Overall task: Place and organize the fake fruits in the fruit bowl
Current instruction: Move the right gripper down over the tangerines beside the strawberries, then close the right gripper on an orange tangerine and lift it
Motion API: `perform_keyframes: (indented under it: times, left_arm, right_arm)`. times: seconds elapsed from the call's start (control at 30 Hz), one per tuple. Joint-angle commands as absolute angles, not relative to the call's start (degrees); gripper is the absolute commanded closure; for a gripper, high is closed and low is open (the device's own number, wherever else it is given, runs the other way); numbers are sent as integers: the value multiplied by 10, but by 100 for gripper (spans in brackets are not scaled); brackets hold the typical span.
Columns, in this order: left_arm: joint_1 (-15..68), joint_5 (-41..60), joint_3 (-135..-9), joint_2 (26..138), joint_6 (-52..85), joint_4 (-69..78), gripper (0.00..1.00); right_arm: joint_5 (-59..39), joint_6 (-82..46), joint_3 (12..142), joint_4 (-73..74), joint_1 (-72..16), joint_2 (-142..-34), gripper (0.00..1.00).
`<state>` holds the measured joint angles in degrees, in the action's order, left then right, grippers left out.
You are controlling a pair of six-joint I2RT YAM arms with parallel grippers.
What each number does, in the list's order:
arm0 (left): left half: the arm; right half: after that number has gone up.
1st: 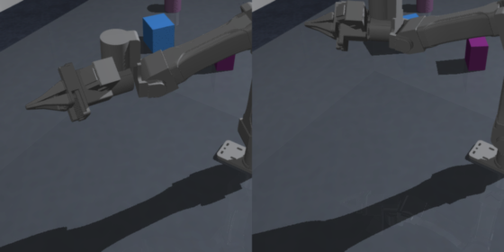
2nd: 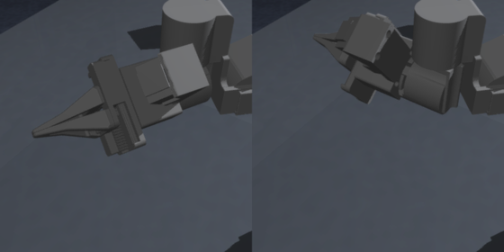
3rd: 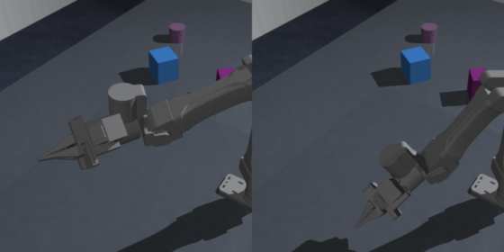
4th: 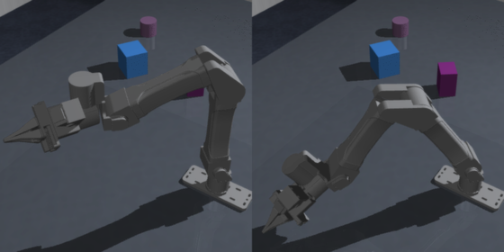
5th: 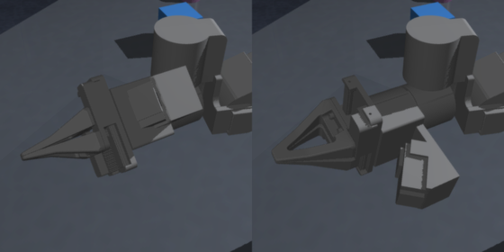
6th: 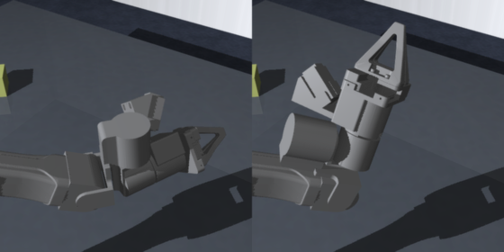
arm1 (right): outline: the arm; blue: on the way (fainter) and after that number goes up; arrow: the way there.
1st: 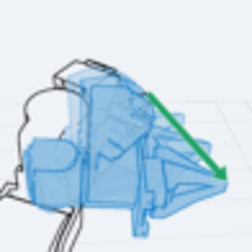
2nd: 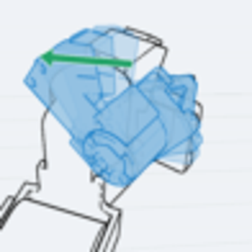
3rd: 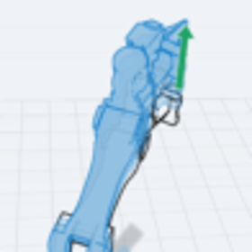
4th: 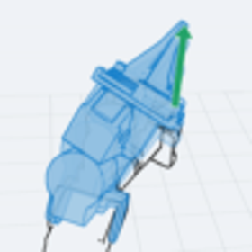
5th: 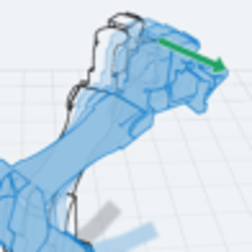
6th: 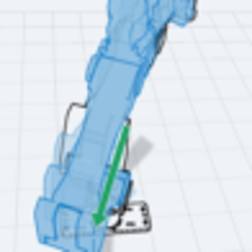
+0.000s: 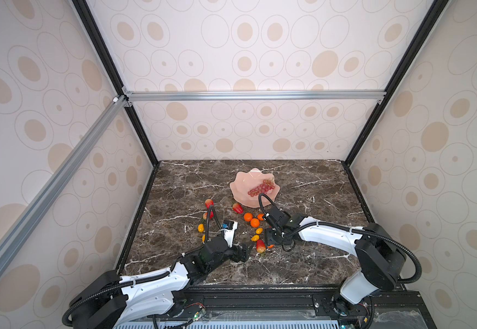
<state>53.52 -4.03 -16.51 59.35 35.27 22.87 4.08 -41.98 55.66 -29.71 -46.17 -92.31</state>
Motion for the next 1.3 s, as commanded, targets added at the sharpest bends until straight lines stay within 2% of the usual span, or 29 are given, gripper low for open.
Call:
perform_keyframes:
  times: [0.0,0.77,1.07,1.27]
  left_arm:
    - [528,-32,-171,604,361,250,2]
    - [519,-6,-205,651,346,255,2]
    - [519,-8,-215,664,326,265,2]
    - [519,5,-229,678,306,272,2]
  right_arm:
    - [34,-415,571,-310,-466,-939,33]
    - [23,-393,600,-348,-467,-988,44]
    - [26,-395,599,-353,-466,-979,52]
    - [36,-420,551,-332,-466,-920,55]
